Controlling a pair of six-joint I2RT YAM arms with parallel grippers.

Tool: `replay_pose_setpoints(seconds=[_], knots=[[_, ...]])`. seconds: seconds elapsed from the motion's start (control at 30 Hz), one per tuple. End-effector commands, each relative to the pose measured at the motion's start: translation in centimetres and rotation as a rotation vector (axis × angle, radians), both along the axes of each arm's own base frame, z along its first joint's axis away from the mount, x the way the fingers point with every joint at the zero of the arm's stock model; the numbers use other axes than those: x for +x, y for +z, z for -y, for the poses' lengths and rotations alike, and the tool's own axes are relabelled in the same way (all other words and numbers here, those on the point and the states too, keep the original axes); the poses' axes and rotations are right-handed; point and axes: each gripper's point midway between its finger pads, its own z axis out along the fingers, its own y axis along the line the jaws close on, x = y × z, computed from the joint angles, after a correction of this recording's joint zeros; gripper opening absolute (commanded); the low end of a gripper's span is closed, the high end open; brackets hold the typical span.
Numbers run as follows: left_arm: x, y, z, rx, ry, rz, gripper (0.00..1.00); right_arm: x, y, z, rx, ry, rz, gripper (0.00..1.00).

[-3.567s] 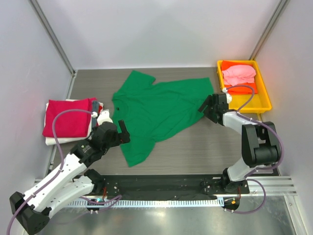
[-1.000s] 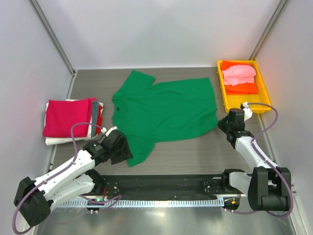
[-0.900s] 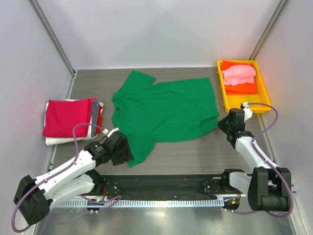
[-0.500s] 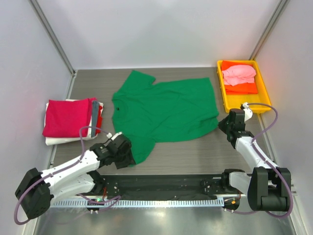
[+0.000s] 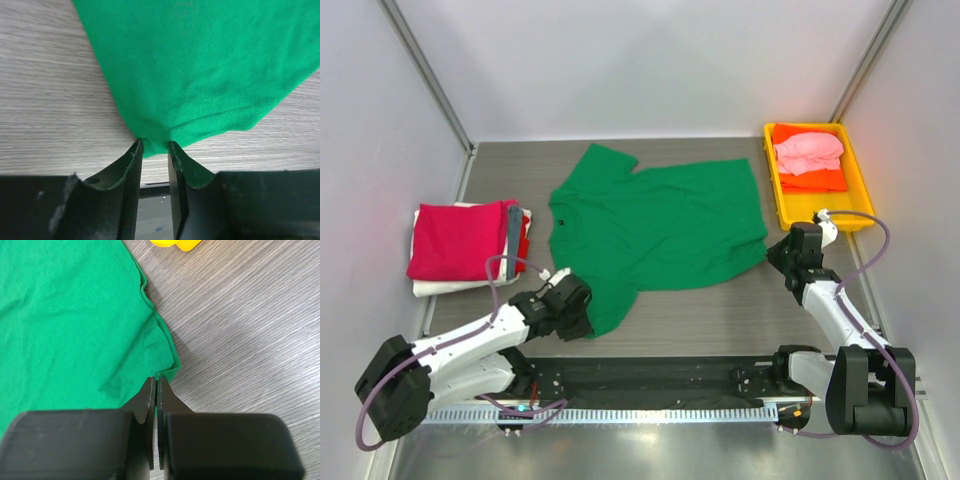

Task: Fold and stack the t-shirts
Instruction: Flatten the tshirt out

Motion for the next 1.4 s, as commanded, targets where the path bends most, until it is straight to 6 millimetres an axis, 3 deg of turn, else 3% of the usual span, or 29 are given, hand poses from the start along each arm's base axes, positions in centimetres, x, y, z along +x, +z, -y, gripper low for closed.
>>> replay_pose_setpoints(seconds=[0.0,0.23,0.43,0.63,0.73,0.87,0.9,1.13,1.37], knots=[[1.2,0.6,-0.7,0.014,0.018,0.091,0.28,0.5,1.2,0.0,0.003,0.003,0.049,0.01],[1.7,1.1,-0.8,0.016,0.023,0.121,0.45,0.5,1.4,-0.3,0.013,0.018,0.054,0.01],[0.8,0.1,0.2,0.018,-0.031,0.037,0.38,0.4,1.4,-0.3,0.017,0.017,0.056,0.01],[0.4,-0.4,0.0,0.014,-0.018,0.022,0.37,0.3,1.3,-0.3,0.015,0.016,0.053,0.01],[0.8,-0.5,0.4,0.0,-0.01,0.031,0.32,0.3,1.2,-0.3,0.018,0.019,0.048,0.01],[1.5,-0.6,0.6,0.006,0.004,0.051,0.0,0.3,1.6,-0.4,0.016,0.028,0.058,0.01],[1.8,-0.4,0.4,0.019,0.013,0.064,0.0,0.2,1.9,-0.4,0.012,0.028,0.062,0.01],[4.9,3.2,0.5,0.012,0.022,0.128,0.0,-1.1,2.4,0.0,-0.026,0.033,0.05,0.01],[8.4,6.9,0.0,-0.087,0.054,0.177,0.0,-2.1,1.4,-0.8,-0.001,0.069,0.027,0.01]])
